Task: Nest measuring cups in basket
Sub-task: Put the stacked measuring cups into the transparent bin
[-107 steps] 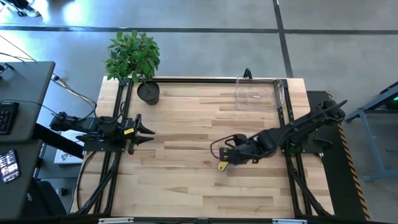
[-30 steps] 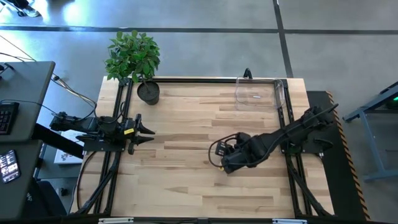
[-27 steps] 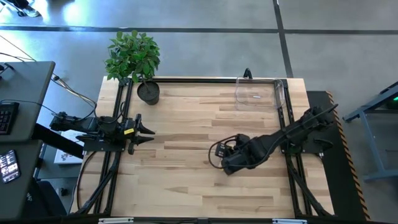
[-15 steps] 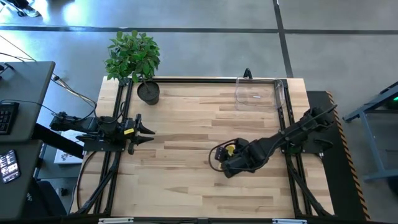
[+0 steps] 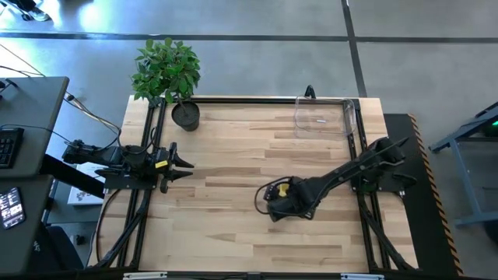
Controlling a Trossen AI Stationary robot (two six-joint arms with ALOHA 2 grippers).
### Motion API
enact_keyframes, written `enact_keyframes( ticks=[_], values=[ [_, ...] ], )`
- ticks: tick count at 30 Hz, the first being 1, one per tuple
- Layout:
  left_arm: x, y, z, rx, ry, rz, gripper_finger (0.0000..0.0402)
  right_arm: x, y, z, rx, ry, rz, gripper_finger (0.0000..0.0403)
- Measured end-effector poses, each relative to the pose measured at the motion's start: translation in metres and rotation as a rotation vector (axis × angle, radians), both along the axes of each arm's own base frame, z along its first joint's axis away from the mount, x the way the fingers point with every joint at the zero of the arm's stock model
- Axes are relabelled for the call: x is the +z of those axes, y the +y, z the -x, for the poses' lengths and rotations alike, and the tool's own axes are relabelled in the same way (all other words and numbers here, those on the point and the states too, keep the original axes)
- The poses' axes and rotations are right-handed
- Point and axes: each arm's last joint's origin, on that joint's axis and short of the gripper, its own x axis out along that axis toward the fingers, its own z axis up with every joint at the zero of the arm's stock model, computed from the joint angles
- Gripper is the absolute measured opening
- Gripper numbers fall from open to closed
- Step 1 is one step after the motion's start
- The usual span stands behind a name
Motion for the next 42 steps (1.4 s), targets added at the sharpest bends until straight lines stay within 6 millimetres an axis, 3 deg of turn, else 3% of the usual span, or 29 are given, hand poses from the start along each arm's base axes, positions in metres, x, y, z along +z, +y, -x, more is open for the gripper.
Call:
enact_keyframes(
  ticks=[8, 23, 42],
  values=[
    [0.000, 0.000, 0.000, 0.000, 0.000, 0.000, 0.0113, -0.021, -0.010, -0.012, -0.032, 0.063, 0.006, 0.0341],
    [0.000, 0.000, 0.000, 0.000, 0.000, 0.000, 0.0113, -0.045, -0.008, -0.020, -0.043, 0.124, -0.013, 0.0307],
    [0.000, 0.000, 0.000, 0.000, 0.000, 0.000, 0.0113, -0.045, -0.013, -0.021, -0.033, 0.140, -0.033, 0.0145]
  ],
)
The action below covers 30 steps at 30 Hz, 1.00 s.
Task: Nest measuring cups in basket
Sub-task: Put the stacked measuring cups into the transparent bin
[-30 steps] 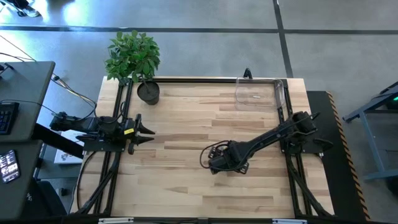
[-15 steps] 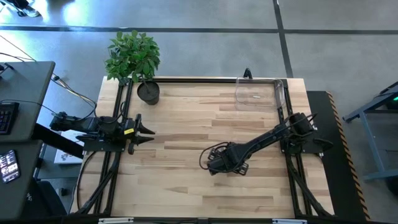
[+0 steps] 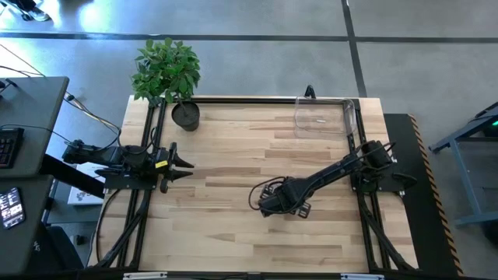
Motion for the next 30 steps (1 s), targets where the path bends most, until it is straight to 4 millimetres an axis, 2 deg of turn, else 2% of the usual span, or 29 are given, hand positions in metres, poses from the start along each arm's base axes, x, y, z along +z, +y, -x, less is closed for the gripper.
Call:
enact_keyframes(
  ticks=[10, 30],
  values=[
    [0.0000, 0.0000, 0.0000, 0.000, 0.000, 0.000, 0.0113, -0.0001, 0.0000, 0.0029, 0.081, 0.058, -0.069, 0.0137],
    [0.0000, 0.0000, 0.0000, 0.000, 0.000, 0.000, 0.0113, 0.0002, 0.0008, 0.0010, 0.156, 0.037, -0.070, 0.0135]
  ],
)
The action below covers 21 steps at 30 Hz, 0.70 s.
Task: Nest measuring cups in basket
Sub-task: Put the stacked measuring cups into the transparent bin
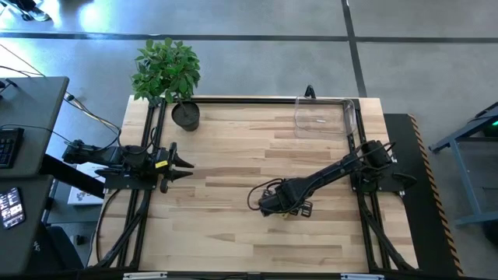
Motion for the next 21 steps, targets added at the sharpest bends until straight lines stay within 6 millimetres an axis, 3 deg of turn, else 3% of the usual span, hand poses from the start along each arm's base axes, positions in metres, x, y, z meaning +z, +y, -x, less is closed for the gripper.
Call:
enact_keyframes(
  ticks=[21],
  values=[
    [0.0000, 0.0000, 0.0000, 0.000, 0.000, 0.000, 0.0113, 0.0059, -0.0014, -0.0068, -0.019, -0.109, 0.093, 0.0134]
  ],
)
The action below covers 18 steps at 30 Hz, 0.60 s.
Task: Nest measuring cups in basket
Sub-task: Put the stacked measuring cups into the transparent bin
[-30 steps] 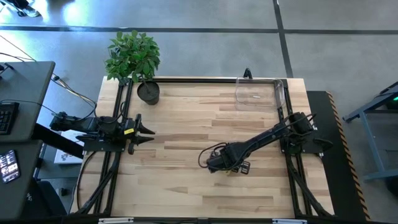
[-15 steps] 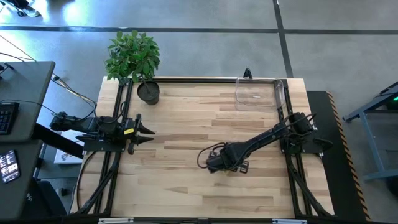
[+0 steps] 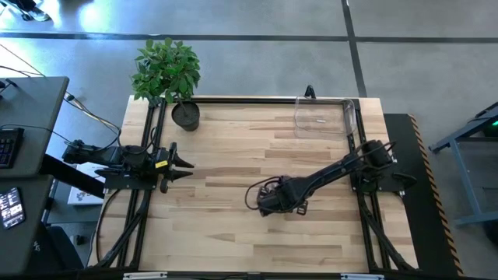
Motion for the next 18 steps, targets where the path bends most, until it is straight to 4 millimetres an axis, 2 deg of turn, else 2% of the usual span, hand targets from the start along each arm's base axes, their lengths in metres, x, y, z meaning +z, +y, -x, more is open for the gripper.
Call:
enact_keyframes(
  ticks=[9, 14, 18],
  values=[
    [0.000, 0.000, 0.000, 0.000, 0.000, 0.000, 0.0113, 0.023, -0.015, 0.007, -0.009, -0.025, 0.047, 0.0134],
    [0.000, 0.000, 0.000, 0.000, 0.000, 0.000, 0.0113, 0.041, -0.039, 0.015, 0.021, 0.002, 0.099, 0.0134],
    [0.000, 0.000, 0.000, 0.000, 0.000, 0.000, 0.0113, 0.060, -0.067, 0.024, 0.047, 0.033, 0.124, 0.0134]
  ],
)
